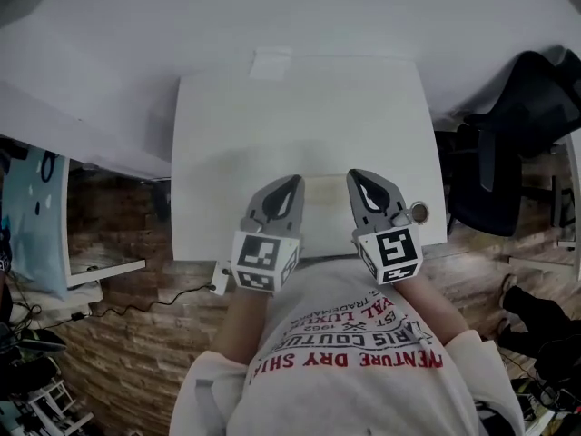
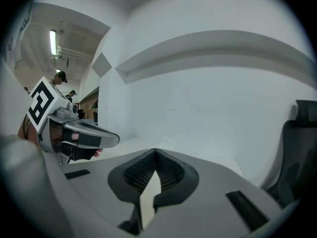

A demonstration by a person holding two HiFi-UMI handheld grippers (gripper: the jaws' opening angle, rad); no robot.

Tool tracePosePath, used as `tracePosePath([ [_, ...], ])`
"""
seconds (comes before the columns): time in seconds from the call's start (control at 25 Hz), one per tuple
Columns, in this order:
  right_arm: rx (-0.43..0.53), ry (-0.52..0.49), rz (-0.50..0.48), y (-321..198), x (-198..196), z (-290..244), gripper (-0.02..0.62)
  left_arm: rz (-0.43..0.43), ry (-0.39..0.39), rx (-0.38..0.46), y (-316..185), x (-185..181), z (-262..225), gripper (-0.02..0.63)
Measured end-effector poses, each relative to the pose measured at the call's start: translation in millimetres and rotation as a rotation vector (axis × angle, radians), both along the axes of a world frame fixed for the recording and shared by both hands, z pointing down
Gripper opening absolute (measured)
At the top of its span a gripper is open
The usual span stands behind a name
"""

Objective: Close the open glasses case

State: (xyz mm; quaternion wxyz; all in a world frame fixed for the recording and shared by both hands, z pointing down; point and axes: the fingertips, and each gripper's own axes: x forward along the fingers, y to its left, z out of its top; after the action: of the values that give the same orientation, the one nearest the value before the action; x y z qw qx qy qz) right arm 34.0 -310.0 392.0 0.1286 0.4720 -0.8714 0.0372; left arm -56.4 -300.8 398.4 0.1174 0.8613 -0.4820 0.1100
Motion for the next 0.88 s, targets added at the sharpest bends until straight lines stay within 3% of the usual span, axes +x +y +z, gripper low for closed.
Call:
tracePosePath([
  [0.28,0.084,0.026,-0.059,3.3,-9.5,-32.0,0.011,0.013,0.02,0.152,-3.5,2.8,-51.7,0.003],
  [0.88,-0.034,-0.049,-0.023,0.1,-8.9,-15.7,0.011,-0.015,0.044,0.116,-2.9,-11.4,-39.1,0.003],
])
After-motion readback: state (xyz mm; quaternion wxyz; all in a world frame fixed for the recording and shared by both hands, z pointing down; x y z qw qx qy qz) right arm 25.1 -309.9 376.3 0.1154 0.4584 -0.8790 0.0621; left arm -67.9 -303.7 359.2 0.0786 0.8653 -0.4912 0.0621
